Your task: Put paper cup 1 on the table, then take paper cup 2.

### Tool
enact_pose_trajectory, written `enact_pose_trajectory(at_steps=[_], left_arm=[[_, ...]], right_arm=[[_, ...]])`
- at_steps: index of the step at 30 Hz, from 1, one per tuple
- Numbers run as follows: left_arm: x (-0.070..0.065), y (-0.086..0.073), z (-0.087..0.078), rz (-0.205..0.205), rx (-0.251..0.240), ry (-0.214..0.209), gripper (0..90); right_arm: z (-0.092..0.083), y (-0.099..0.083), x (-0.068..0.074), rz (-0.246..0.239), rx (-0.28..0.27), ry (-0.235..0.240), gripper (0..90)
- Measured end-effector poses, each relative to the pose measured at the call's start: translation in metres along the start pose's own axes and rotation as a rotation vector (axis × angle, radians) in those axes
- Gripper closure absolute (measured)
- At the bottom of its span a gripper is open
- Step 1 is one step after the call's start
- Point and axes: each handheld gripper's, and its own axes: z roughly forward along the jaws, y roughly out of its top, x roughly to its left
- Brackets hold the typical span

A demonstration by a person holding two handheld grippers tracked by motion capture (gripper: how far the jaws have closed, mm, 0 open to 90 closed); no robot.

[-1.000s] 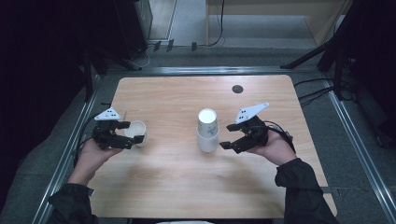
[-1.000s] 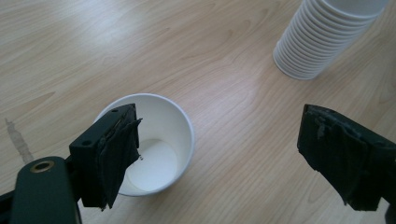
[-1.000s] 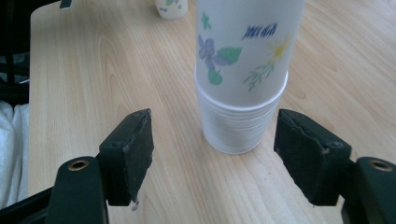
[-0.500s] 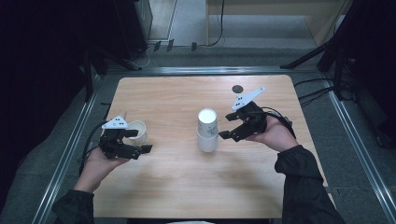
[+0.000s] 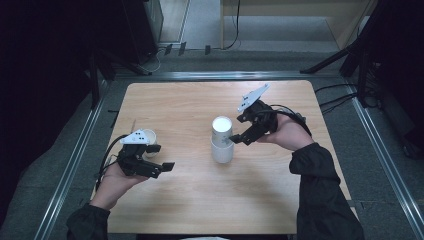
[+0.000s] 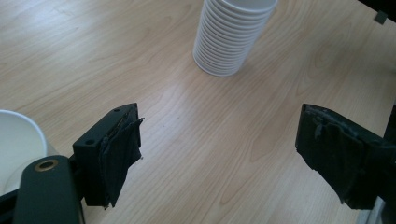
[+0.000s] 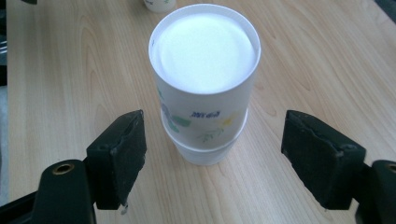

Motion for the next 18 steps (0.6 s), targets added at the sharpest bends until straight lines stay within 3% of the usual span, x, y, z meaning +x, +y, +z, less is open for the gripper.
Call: enact_pose_trajectory(at_steps=[10,18], left_arm=[[-0.009,0.000,0.009,0.027,0.014,-0.035,14.2],[-0.016,0.000,0.015,0.048,0.034,-0.050,14.2]], right_arm=[[0.016,0.021,-0.004,-0.036,0.034,0.036,22.0],[0.029,0.034,-0.003,-0.056,0.063,0.031,23.3]])
